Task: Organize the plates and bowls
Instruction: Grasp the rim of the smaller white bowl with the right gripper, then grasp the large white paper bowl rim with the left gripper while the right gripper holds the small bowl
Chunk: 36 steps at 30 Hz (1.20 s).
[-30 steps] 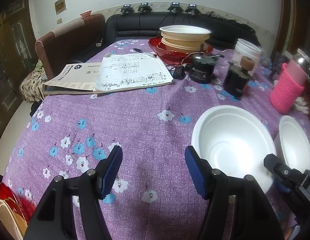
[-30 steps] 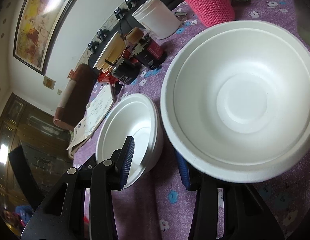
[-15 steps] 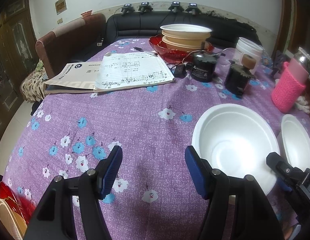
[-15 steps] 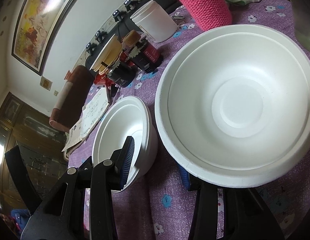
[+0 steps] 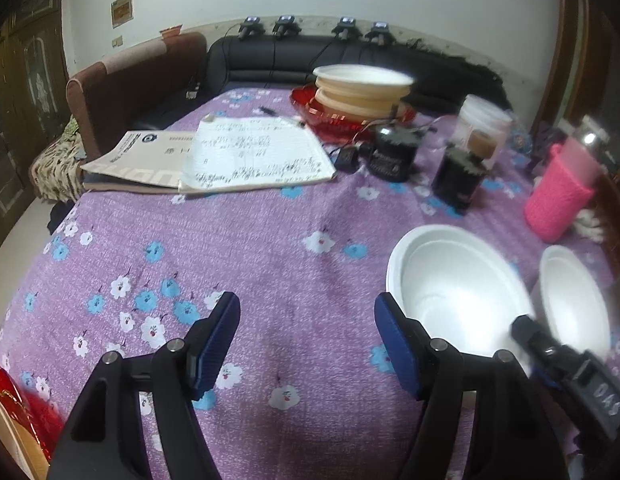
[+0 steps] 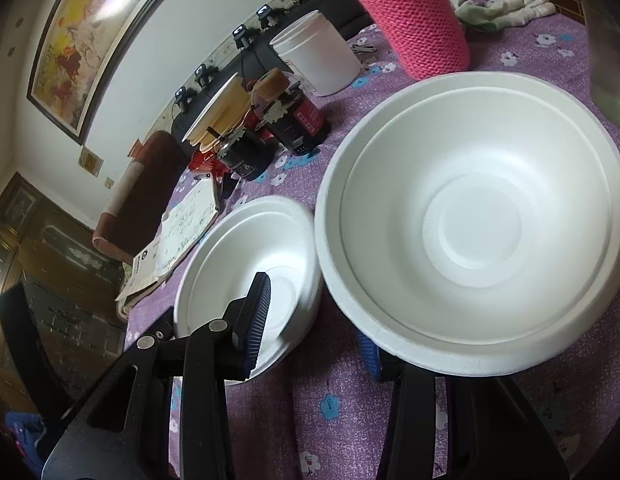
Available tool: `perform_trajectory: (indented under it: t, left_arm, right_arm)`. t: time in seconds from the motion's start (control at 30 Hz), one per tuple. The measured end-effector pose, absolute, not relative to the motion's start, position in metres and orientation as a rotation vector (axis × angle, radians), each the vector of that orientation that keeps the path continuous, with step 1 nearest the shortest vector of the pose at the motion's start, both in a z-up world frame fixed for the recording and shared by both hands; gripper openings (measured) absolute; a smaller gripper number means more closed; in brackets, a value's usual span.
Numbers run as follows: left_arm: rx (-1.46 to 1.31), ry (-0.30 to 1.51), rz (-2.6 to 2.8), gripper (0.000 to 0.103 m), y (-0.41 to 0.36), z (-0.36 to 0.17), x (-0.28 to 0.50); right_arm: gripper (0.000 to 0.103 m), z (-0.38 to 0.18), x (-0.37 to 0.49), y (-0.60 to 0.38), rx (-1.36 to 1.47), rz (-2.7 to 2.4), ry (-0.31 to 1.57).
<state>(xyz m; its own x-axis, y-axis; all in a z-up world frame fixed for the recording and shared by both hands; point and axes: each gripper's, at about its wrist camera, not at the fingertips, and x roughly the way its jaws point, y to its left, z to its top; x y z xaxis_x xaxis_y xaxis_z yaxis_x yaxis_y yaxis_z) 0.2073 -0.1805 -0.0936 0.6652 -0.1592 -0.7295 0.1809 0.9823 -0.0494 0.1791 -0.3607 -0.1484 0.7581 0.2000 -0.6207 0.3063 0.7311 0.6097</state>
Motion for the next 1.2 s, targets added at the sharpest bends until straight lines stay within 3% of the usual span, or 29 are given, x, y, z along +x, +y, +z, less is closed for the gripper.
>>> perform_trajectory:
  t: [0.13,1.2]
  left_arm:
    - [0.03,0.773,-0.183,0.078,-0.181,-0.086,0.202]
    - [0.063,0.939,-0.236,0.079,-0.192,-0.117,0.214]
  right_arm:
    - [0.041,-0.147,0.179,-0.357,0.743,-0.063,0.723]
    - [0.04,-0.151,0.18,-0.355,0.735,-0.079,0.738]
